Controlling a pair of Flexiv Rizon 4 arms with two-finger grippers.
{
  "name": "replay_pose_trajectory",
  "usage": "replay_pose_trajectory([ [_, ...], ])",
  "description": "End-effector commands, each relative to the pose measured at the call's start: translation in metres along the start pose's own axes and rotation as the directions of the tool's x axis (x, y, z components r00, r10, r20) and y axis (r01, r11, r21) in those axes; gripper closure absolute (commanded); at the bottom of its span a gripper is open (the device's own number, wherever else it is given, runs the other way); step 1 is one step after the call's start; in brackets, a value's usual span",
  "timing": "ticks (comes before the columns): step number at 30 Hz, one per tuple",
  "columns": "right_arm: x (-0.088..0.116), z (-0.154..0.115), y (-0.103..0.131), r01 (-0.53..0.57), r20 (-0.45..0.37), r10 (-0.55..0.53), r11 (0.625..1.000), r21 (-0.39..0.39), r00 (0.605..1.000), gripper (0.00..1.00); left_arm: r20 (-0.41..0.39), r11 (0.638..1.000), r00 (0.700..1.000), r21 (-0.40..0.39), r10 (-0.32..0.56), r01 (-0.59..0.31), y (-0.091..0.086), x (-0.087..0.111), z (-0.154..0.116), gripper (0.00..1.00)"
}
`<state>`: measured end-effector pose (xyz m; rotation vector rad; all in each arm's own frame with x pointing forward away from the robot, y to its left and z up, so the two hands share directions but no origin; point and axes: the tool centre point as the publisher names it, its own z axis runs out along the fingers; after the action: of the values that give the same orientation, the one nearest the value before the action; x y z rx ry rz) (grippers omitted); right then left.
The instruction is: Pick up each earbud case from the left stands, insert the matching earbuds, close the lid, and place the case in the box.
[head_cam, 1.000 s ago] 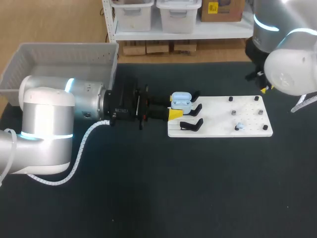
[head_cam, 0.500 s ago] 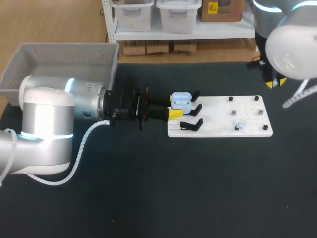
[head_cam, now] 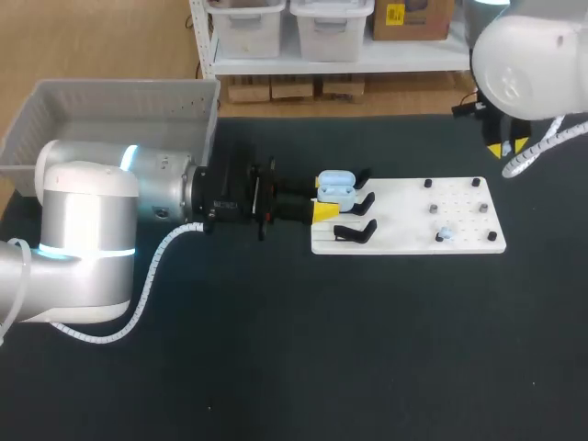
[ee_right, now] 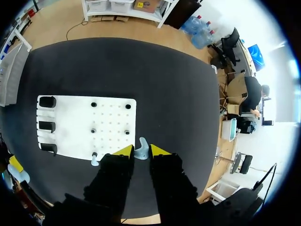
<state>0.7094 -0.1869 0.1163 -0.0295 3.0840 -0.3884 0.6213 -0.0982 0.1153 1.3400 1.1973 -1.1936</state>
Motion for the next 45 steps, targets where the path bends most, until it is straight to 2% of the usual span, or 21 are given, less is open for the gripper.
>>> replay_pose_trajectory([
  [1,0.001,-0.005,0.003,-0.017,0.009,0.017,1.000,-0.019,1.000,1.00,0.004,1.000,1.000,-0.007,0.004,-0.004,-0.002,0.001,0.000,1.00],
  [4,0.007,-0.020,0.012,-0.019,0.017,0.019,1.000,-0.012,1.000,1.00,0.004,1.000,1.000,-0.007,0.004,-0.004,-0.002,0.001,0.000,1.00],
  [10,0.026,-0.048,0.028,-0.051,0.018,0.052,0.998,-0.046,0.999,1.00,0.004,1.000,1.000,-0.007,0.004,-0.004,-0.002,0.001,0.000,1.00],
  [14,0.038,-0.064,0.045,-0.070,-0.001,0.071,0.991,-0.115,0.998,1.00,0.004,1.000,1.000,-0.007,0.004,-0.004,-0.002,0.001,0.000,1.00],
  [16,0.046,-0.067,0.058,-0.096,-0.044,0.089,0.976,-0.196,0.995,1.00,0.004,1.000,1.000,-0.007,0.004,-0.004,-0.002,0.001,0.000,1.00],
  [21,0.063,-0.070,0.075,-0.146,-0.140,0.107,0.939,-0.310,0.984,1.00,0.004,1.000,1.000,-0.007,0.004,-0.004,-0.002,0.001,0.000,1.00],
  [24,0.074,-0.073,0.082,-0.118,-0.142,0.080,0.951,-0.285,0.987,1.00,0.004,1.000,1.000,-0.007,0.004,-0.004,-0.002,0.001,0.000,1.00],
  [45,0.074,-0.073,0.082,-0.118,-0.142,0.080,0.951,-0.285,0.987,1.00,0.004,1.000,1.000,-0.007,0.004,-0.004,-0.002,0.001,0.000,1.00],
])
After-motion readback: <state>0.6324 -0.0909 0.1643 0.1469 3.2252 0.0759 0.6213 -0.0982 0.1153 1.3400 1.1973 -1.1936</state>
